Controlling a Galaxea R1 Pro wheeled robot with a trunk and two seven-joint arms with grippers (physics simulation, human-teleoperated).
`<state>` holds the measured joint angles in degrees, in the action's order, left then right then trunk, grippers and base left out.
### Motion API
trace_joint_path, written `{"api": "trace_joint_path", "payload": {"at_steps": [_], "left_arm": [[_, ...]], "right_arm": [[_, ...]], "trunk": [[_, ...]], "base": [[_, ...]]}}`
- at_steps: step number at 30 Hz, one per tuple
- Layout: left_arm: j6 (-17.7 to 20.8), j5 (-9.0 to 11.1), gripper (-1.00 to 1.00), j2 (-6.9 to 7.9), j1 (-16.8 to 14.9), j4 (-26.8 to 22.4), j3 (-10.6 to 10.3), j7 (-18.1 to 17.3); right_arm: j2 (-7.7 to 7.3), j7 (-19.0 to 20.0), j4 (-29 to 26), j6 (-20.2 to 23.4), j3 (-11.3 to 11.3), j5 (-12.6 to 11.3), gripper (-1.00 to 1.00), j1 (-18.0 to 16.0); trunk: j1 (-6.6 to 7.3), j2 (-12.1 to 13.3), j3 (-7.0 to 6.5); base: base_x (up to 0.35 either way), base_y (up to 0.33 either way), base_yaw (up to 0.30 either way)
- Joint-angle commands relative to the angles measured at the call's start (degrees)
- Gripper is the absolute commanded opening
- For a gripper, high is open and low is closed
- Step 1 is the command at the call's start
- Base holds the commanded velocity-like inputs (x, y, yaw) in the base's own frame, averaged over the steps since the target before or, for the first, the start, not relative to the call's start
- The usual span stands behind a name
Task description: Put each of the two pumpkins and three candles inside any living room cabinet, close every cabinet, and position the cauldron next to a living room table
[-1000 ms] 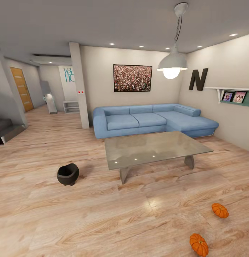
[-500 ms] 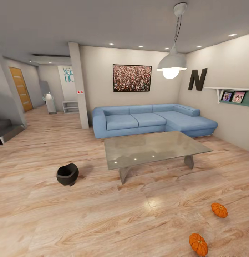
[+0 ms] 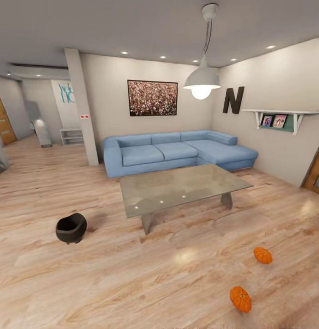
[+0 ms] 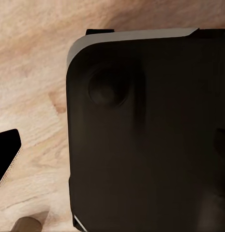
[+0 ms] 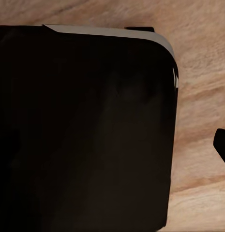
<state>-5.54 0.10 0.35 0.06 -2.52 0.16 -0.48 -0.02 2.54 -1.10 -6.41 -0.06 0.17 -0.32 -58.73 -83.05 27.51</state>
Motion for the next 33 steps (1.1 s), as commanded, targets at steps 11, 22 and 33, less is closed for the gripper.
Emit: {"api": "trace_joint_path", "payload": {"at_steps": [11,22,33], "left_arm": [[-1.13,0.07,1.00,0.00,0.01,-0.03,0.10,-0.05],[-1.14,0.16,1.00,0.05,0.02,-0.03,0.10,-0.05],[-1.17,0.16,1.00,0.05,0.00,-0.03,0.10,-0.05]], "right_arm": [[0.02,0.19,0.05,-0.18,-0.03,0.01,1.00,-0.03],[0.02,0.19,0.05,-0.18,-0.03,0.01,1.00,-0.03],[0.02,0.18,0.06,-0.18,-0.03,0.01,1.00,-0.03]], "trunk": [[0.00,-0.03,0.57],[0.00,-0.03,1.09],[0.00,-0.03,1.21]], "base": [[0.000,0.108,-0.245],[0.000,0.287,-0.240],[0.105,0.298,-0.082]]}}
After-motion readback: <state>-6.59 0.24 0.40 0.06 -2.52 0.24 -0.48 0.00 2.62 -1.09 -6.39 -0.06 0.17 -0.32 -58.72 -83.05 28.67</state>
